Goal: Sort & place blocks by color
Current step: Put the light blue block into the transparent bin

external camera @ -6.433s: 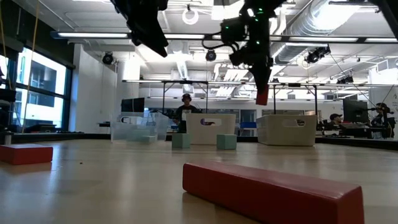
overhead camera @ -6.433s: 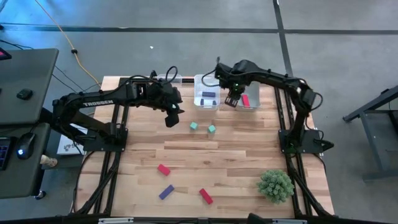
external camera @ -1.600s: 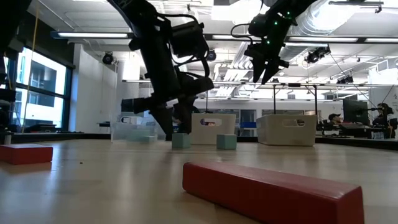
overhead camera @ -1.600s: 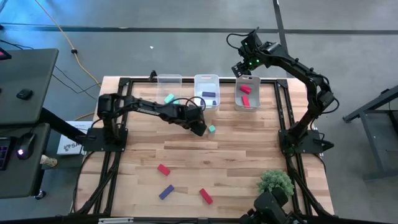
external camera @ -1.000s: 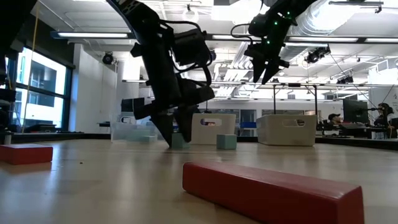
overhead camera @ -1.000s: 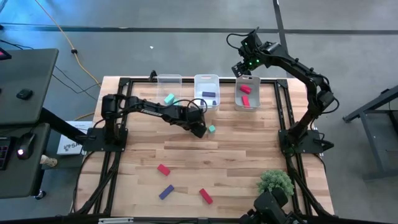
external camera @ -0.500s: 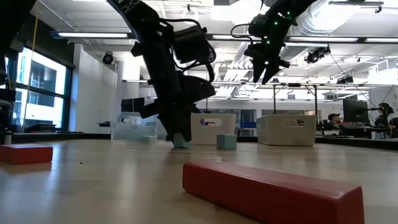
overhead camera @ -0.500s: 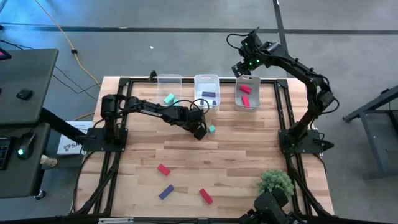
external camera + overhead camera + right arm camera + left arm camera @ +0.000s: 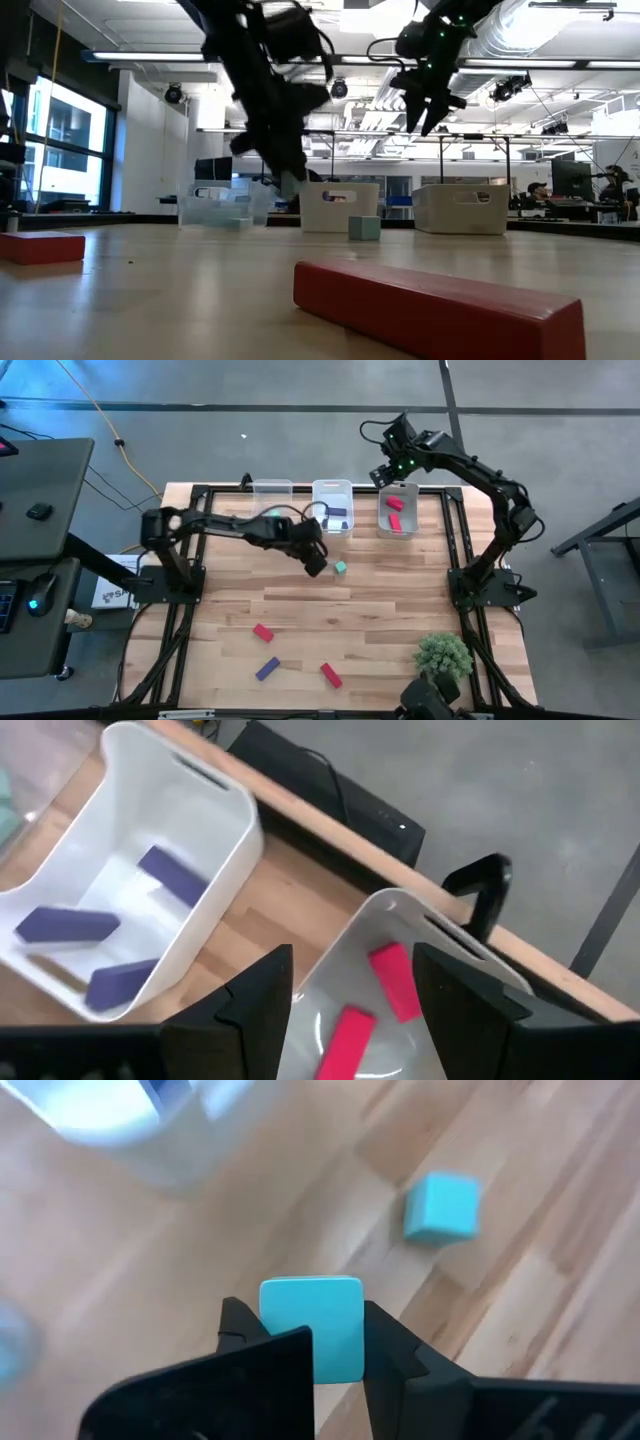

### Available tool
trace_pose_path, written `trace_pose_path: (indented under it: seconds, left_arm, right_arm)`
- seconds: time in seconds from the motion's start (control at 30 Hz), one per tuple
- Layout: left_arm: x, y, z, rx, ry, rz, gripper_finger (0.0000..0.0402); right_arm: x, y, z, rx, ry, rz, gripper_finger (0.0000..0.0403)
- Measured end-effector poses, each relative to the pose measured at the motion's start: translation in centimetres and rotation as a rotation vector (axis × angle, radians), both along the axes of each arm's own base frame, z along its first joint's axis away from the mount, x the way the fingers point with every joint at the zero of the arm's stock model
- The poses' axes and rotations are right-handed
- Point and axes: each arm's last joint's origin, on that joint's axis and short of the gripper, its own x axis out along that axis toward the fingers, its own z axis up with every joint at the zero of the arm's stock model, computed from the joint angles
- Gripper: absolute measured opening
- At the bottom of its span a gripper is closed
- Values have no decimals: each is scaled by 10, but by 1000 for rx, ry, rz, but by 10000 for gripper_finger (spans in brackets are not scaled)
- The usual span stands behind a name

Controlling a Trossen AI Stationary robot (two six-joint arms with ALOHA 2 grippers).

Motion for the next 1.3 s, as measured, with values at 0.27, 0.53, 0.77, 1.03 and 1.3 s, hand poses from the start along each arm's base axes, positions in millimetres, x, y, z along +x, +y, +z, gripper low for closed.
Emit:
trace_pose_path:
  seconds: [0.27, 0.53, 0.77, 1.03, 1.3]
  left_arm:
    - [-37, 27, 54, 161, -55, 0, 6]
    - [-81, 62, 79, 272, 28, 71, 6]
    - [-109, 90, 68, 246, 117, 133, 6]
    - [-133, 102, 43, 156, 161, 185, 6]
    - [-141, 101, 24, 126, 188, 195, 6]
  right_arm:
    - [18, 20, 0, 23, -22, -9, 197]
    - [37, 43, 0, 35, -42, -19, 197]
    - [54, 68, 0, 22, -48, -36, 197]
    - [68, 93, 0, 44, -76, -33, 197]
    - [83, 125, 0, 123, -124, -12, 197]
